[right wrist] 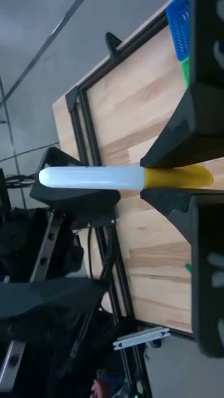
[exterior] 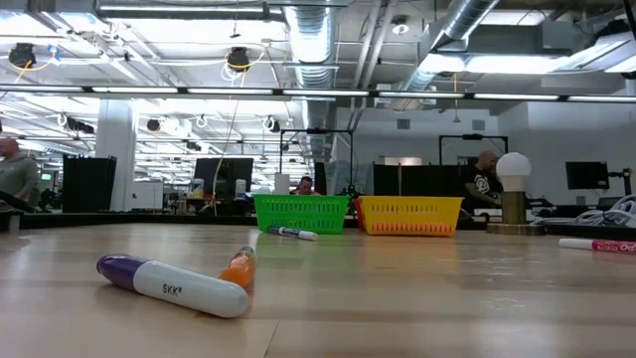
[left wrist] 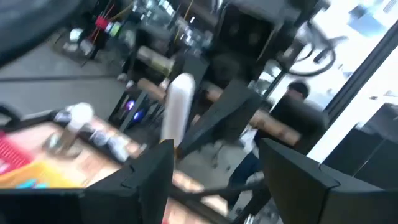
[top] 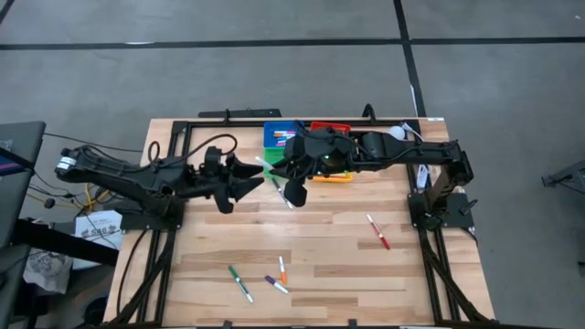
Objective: Pick & Place Markers
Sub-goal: Put the yellow pen into the blue bin
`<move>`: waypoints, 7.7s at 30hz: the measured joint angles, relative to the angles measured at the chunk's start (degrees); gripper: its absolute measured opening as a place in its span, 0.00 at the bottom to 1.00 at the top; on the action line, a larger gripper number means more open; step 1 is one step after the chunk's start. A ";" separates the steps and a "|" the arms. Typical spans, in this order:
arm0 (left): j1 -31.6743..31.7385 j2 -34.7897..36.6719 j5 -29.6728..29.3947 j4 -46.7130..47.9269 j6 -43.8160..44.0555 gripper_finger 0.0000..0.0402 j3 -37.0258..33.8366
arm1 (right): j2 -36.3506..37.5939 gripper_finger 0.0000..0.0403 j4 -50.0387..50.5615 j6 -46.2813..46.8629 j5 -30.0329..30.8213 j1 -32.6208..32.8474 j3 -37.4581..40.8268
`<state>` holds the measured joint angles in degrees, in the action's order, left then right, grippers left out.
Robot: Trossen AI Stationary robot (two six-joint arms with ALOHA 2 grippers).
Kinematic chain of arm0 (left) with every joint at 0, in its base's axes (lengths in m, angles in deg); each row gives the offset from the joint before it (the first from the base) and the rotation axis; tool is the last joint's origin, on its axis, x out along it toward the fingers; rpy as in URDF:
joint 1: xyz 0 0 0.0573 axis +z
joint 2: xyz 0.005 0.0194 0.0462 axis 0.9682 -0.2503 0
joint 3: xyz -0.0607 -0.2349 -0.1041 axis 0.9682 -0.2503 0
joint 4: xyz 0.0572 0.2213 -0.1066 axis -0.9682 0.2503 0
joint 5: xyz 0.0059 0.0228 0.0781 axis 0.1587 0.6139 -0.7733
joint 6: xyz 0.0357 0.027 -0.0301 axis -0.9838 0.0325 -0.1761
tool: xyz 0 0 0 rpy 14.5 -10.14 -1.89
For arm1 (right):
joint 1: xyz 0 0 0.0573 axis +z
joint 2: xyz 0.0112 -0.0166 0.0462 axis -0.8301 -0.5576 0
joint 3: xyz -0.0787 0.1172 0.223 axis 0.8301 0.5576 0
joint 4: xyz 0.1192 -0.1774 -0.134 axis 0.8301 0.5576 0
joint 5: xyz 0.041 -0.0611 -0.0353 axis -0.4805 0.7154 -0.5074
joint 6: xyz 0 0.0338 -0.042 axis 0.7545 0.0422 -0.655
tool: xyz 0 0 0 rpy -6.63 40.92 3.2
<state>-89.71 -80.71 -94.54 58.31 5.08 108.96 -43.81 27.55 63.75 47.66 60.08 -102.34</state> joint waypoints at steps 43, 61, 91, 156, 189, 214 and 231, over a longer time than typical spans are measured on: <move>4.08 1.81 6.61 5.65 -1.26 0.52 0.13 | 1.79 0.08 -0.15 2.08 3.21 -1.09 -0.04; 7.11 1.88 4.78 -1.31 -3.46 0.52 0.09 | 1.81 0.07 -1.35 2.76 3.20 -0.94 -0.04; 9.17 -4.25 6.06 -12.47 -4.60 0.52 0.04 | 1.86 0.08 -5.28 4.42 1.62 0.25 1.27; 11.74 -4.81 5.66 -9.12 -4.59 0.06 0.09 | 5.16 0.47 21.35 -9.59 -5.63 -1.66 1.18; 30.73 -30.73 15.77 5.74 -7.59 0.06 18.19 | 56.35 0.42 -13.93 -9.88 -6.36 -7.45 59.81; 50.11 -53.09 38.77 25.82 -23.64 0.06 36.16 | 84.03 0.42 -19.39 -0.17 -2.40 -16.13 75.31; 52.37 -58.94 39.18 42.52 -38.21 0.06 43.71 | 86.93 0.42 -19.24 0.84 -2.46 -18.05 76.02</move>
<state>-37.34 -139.65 -55.36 100.82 -33.13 152.68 43.11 8.31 64.58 45.20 42.03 -26.32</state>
